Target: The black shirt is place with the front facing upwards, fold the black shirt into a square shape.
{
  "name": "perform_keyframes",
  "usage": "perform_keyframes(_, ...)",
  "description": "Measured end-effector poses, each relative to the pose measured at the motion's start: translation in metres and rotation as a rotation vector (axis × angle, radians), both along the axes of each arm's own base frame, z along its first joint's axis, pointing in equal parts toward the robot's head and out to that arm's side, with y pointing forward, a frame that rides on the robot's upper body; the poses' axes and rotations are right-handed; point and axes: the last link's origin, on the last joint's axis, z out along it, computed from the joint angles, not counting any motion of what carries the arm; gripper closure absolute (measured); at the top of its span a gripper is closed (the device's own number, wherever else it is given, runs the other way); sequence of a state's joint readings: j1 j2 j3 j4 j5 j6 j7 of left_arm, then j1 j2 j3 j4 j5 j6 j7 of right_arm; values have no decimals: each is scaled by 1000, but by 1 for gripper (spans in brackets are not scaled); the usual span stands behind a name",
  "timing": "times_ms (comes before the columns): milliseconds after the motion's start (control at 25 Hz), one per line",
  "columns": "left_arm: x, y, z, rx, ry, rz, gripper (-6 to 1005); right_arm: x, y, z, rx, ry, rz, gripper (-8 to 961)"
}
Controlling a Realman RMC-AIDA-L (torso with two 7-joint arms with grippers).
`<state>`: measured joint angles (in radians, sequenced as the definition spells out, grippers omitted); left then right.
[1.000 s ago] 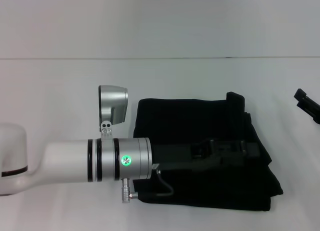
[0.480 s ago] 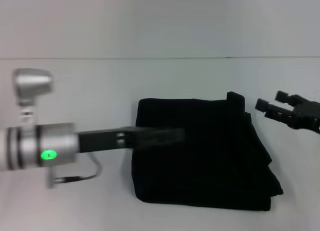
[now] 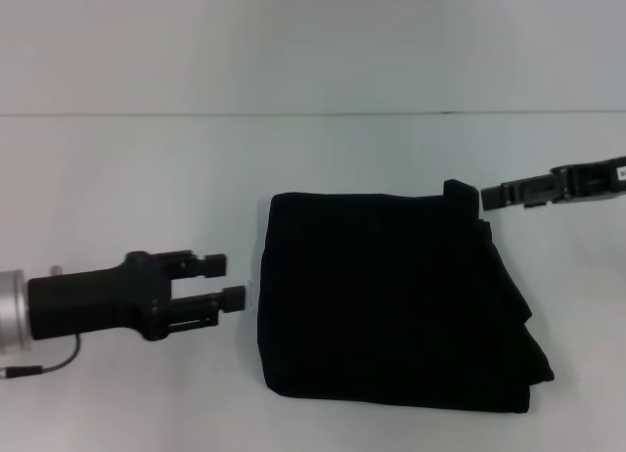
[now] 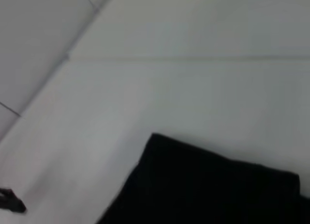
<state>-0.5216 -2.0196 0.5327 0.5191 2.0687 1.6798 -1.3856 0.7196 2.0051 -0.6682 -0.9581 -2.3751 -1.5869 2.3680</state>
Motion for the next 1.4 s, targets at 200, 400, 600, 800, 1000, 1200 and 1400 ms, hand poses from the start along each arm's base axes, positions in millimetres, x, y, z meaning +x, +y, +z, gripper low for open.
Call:
perform_keyframes(200,-12,-8,0,64,27,1,368,-39,12,-17,-133,-219,-56,8)
perform_keyframes(400,-12,-10,-4,61,19,11,368,-61,19,-44,-183,-415,-26,9)
perform_keyframes(600,-12,-12,-7,54,12,16,367,-64,23,-64,-192,-461,-16,9)
perform_keyframes(800,-12,-14,-9,47,2,21,367,-62,26,-72,-196,-462,-15,8)
perform_keyframes(1000,-11,-14,-11,45,-4,22,368,-66,27,-73,-193,-466,-3,34)
perform_keyframes(1200,-10,-13,-13,43,-6,19,368,-69,25,-78,-210,-507,26,77)
perform_keyframes(1400,-9,-13,-13,41,-7,17,367,-69,24,-82,-222,-518,31,233)
